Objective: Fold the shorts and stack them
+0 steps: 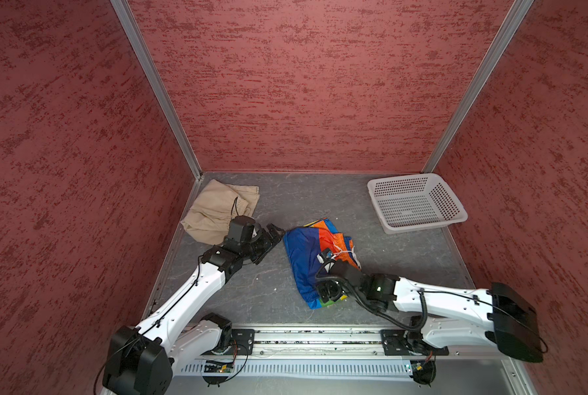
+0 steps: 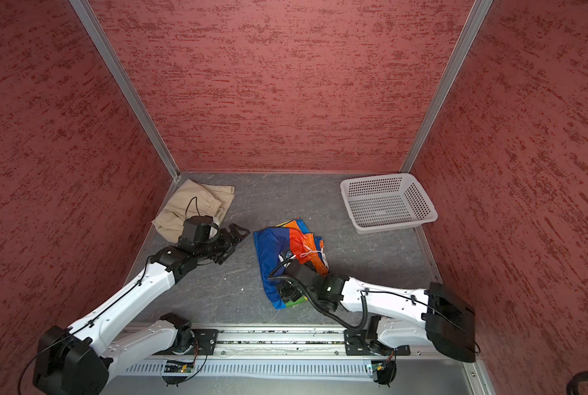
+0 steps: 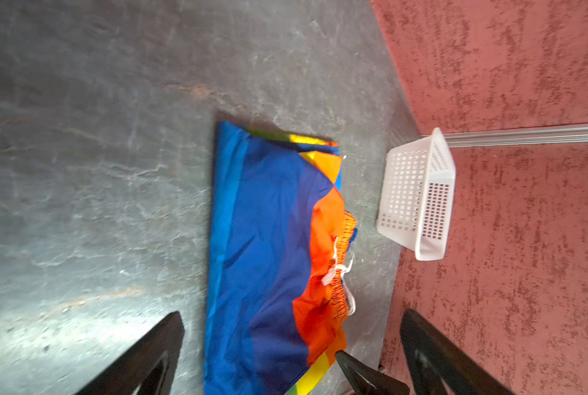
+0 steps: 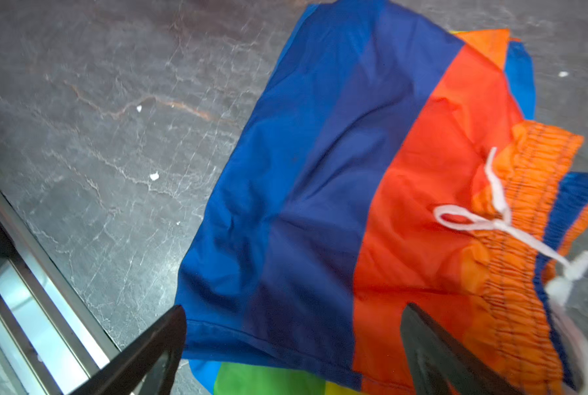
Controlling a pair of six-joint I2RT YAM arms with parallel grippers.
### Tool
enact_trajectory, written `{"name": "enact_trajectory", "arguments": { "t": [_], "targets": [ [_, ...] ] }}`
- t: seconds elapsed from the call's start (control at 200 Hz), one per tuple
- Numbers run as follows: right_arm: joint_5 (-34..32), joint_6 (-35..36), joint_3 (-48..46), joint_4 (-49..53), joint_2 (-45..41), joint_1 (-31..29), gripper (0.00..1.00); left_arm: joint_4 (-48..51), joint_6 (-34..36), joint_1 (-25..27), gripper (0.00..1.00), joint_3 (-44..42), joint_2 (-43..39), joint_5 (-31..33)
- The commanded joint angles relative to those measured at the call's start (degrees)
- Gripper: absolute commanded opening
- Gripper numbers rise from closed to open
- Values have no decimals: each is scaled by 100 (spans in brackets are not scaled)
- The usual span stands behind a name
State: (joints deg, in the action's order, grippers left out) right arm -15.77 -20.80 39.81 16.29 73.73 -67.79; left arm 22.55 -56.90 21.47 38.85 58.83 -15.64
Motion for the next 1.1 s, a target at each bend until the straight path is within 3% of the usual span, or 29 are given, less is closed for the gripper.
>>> {"name": "enact_trajectory", "arguments": {
  "t": [0.0, 0.225, 0.351, 0.416, 0.521, 0.621, 0.802, 0.962, 1.092],
  "targets": [
    [-791, 310, 434, 85, 648, -495, 99, 10, -75, -56, 99, -298, -29, -256],
    [-566, 576, 715, -244, 1755, -832, 98, -372, -356, -85, 100, -794, 145, -557],
    [-330, 567, 615, -449, 1894, -831, 89, -559, -426, 57, 99, -1000, 251, -507],
    [-266, 567, 573, -488, 1938, -827, 77, -733, -490, 189, 99, -1137, 324, -433],
    [-325, 556, 485, -559, 1926, -815, 31, -1240, -720, 432, 99, -1406, 524, -407],
    [-415, 606, 526, -526, 1834, -809, 20, -1630, -942, 825, 100, -1520, 773, -239],
    [-402, 613, 551, -550, 1514, -640, 16, -2216, -1300, 1660, 100, -1533, 1172, 273],
    [-155, 384, 387, -675, 1000, -427, 15, -2846, -1642, 2106, 100, -1700, 1601, 559],
    [35, 218, 204, -828, 520, -290, 15, -3523, -1929, 2162, 89, -1797, 2098, 554]
  ]
}}
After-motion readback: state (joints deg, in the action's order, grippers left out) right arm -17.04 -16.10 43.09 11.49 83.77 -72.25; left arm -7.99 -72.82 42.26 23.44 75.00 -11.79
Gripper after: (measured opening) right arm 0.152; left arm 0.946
